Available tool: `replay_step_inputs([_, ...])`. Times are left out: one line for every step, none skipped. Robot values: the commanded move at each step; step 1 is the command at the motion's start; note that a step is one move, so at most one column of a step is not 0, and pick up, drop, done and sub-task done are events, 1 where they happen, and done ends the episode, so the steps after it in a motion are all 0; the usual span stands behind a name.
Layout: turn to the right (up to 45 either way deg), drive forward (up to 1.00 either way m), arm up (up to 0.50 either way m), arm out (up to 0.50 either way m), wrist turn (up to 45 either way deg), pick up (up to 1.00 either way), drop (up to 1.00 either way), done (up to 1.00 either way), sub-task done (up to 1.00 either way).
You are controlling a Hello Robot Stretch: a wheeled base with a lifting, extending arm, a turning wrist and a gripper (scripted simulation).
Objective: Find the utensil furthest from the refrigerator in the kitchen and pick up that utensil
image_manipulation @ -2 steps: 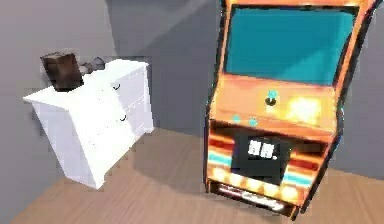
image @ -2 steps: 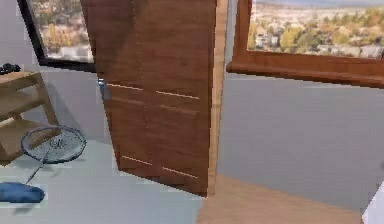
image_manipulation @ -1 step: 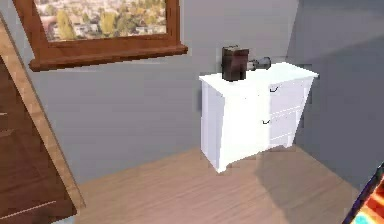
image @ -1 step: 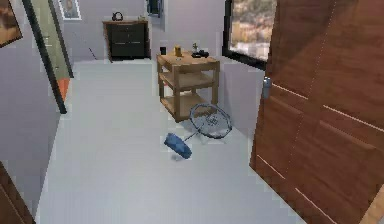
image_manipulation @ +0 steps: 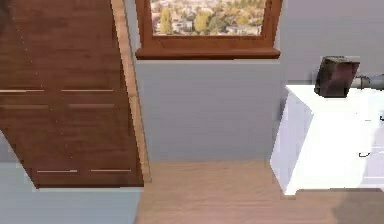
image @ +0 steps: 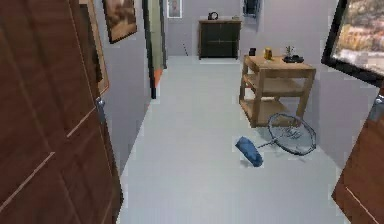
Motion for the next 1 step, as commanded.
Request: replay_step_inputs([0.0,1.0,0.0,0.0,0.0,0.0,0.0,0.0,0.0])
